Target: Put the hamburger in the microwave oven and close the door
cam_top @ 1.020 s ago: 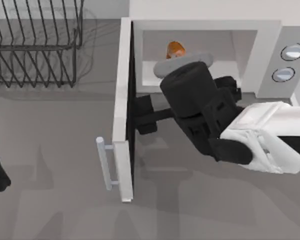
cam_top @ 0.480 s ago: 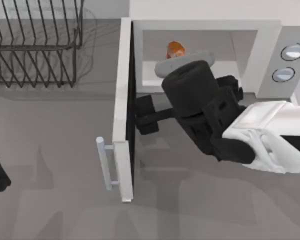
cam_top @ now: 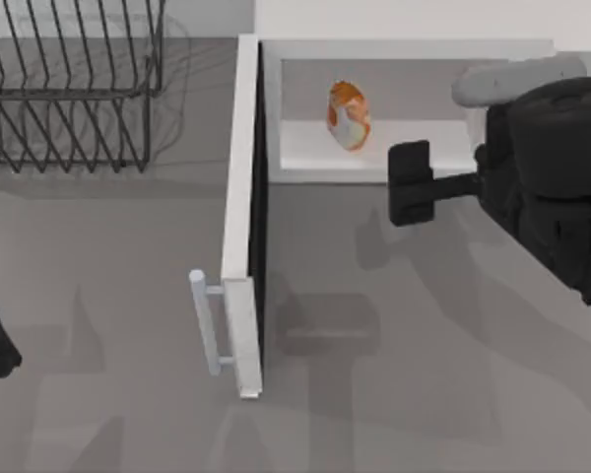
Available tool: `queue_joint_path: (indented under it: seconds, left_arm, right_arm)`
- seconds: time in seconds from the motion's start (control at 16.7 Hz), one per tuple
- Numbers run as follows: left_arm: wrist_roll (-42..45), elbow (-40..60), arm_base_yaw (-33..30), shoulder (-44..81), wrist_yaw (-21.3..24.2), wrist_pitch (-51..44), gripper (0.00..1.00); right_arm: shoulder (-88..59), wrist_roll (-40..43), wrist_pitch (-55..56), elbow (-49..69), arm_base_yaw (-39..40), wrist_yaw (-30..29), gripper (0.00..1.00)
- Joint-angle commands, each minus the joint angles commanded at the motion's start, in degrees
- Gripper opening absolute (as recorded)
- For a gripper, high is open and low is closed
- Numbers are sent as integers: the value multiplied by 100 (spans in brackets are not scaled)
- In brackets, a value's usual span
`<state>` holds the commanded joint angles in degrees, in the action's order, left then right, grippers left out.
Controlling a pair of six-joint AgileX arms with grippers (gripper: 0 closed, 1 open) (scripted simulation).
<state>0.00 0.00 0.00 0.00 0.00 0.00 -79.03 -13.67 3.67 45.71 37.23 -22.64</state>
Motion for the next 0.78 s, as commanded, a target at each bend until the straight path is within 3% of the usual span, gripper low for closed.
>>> queue_joint_path:
  seconds: [0.78]
  left_arm:
    - [0,0,0,0,0,0,100]
  right_arm:
    - [6436,1056,-360,-3691,-2950,1803,100]
